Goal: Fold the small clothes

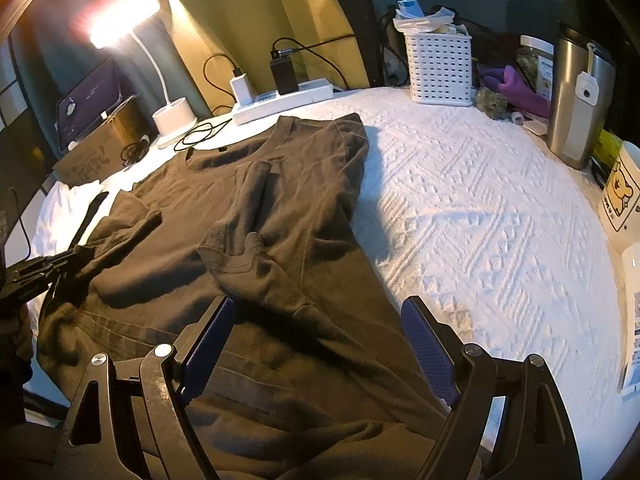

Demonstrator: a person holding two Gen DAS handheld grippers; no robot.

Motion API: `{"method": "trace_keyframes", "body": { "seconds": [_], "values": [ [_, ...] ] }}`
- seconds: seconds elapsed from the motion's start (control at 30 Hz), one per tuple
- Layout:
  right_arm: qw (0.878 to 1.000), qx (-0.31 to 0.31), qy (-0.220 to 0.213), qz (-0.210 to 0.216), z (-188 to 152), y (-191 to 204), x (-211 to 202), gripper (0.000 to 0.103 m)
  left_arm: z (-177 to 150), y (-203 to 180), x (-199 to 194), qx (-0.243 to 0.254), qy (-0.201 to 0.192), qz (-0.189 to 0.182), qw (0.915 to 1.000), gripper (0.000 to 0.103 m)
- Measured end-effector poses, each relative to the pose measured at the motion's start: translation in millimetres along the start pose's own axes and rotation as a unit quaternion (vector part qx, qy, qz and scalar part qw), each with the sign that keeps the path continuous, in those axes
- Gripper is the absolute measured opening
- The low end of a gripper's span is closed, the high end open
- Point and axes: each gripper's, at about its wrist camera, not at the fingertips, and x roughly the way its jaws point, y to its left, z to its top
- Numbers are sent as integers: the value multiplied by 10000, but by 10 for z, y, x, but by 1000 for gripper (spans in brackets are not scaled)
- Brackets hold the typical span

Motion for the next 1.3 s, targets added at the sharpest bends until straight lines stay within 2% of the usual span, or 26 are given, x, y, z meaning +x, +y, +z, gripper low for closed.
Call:
{"method": "trace_keyframes", "body": {
  "seconds": [0.13, 0.3, 0.47, 0.53, 0.67, 0.73, 0.8, 0.97, 1.1, 1.17, 1.3],
  "values": [
    [10000, 34, -7, 5, -14, -7, -7, 87, 42, -114, 12, 73, 13, -248, 9997, 1],
    [10000, 77, -15, -13, -42, -30, -32, 87, 24, -295, 97, 148, 175, -593, 9980, 0],
    [9998, 171, -11, -66, -80, -101, -58, 87, -63, -393, 146, 192, 398, -774, 9960, 0],
    [9998, 188, -12, -81, -89, -123, -67, 87, -89, -401, 121, 258, 460, -726, 9960, 0],
    [9998, 166, -26, -95, -76, -120, -74, 87, -48, -286, -3, 276, 402, -286, 9984, 1],
    [9999, 143, -26, -87, -58, -102, -58, 87, -8, -165, -29, 198, 276, -23, 9994, 4],
    [9999, 120, -12, -54, -44, -78, -36, 87, 10, -58, 13, 107, 281, 147, 9994, 13],
    [10000, 45, 49, -16, -44, -25, -1, 87, 29, 29, 170, 60, 385, 266, 9989, 18],
    [9999, 96, 65, -58, -59, -57, -1, 87, 39, 73, 118, -31, 298, 268, 9992, 44],
    [9999, 122, 66, -81, -62, -79, -4, 87, 53, 100, 77, -60, 235, 339, 9991, 49],
    [9999, 131, 61, -92, -49, -96, 5, 87, 37, 223, 121, -103, 304, 507, 9982, 51]
  ]
}}
